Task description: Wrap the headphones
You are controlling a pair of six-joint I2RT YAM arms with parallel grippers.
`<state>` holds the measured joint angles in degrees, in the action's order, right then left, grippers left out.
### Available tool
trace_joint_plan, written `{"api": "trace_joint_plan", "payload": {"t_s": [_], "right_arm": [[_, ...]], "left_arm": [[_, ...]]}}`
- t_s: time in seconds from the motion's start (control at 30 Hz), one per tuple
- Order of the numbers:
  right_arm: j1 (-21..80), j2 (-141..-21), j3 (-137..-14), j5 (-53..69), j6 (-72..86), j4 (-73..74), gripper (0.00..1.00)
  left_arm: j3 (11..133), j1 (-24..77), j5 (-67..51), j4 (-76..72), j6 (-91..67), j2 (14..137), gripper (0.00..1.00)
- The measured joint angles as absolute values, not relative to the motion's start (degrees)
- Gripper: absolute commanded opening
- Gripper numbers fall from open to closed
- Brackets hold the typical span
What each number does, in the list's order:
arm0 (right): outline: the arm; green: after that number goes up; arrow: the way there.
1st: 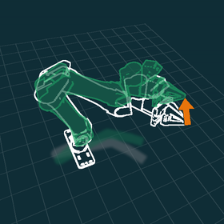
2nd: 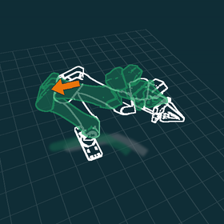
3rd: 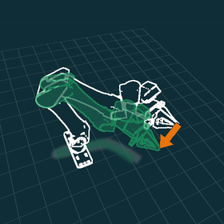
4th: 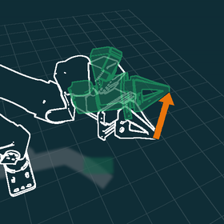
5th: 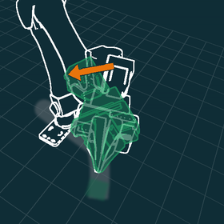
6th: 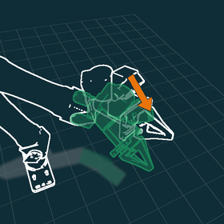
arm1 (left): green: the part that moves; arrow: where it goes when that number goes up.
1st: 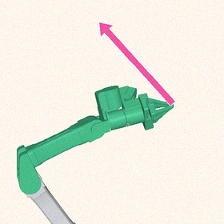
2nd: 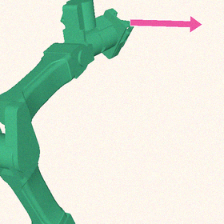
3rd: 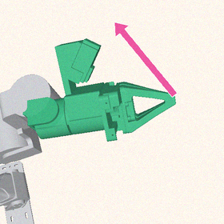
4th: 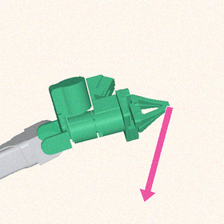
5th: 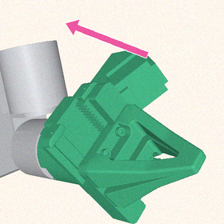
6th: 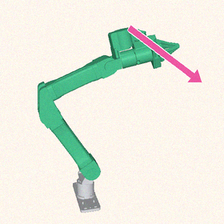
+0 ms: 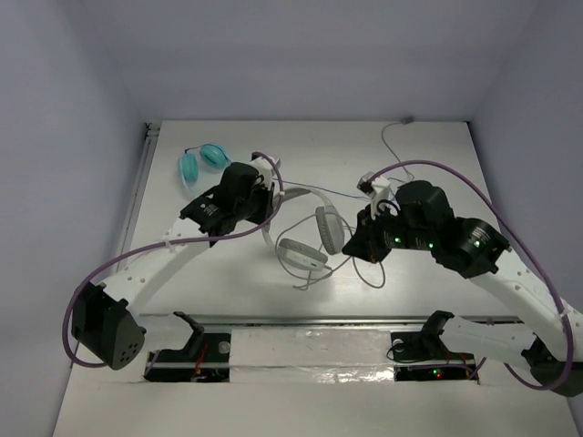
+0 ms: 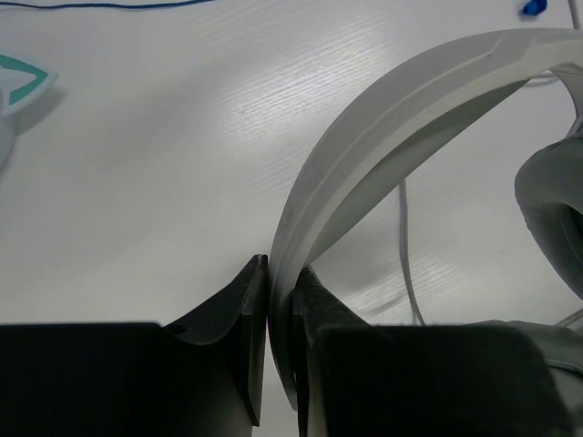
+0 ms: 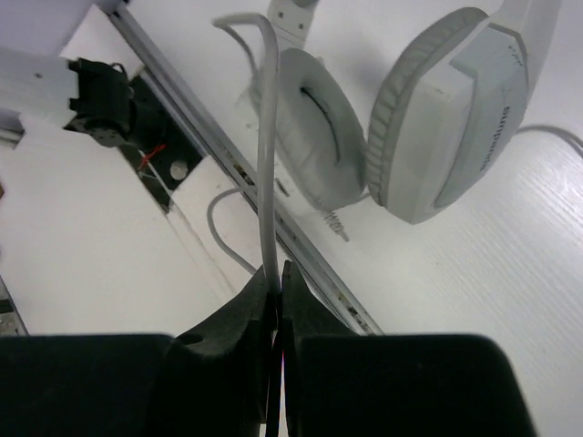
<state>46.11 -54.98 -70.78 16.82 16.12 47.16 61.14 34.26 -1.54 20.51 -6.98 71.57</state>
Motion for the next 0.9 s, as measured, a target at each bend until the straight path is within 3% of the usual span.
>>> {"api": "trace_joint_plan", "payload": {"t_s": [0.4,0.6,0.9], "right_arm": [[46.11,-64.69,-76.38,-6.55,18.44,56.8,0.0],[46.11,-64.16,-77.14,-9.56,18.9,58.59,0.0],[46.11,-69.17,-77.49,-18.24,19.38,58.22,0.0]], "left_arm": [[60.73,37.54,-5.78,21.34,-6.13,69.52,0.0],[61.04,37.45,-1.56,21.45,-6.02,69.04,0.0],[61.12,37.43,-10.37,21.56,-5.8,69.01,0.0]]}}
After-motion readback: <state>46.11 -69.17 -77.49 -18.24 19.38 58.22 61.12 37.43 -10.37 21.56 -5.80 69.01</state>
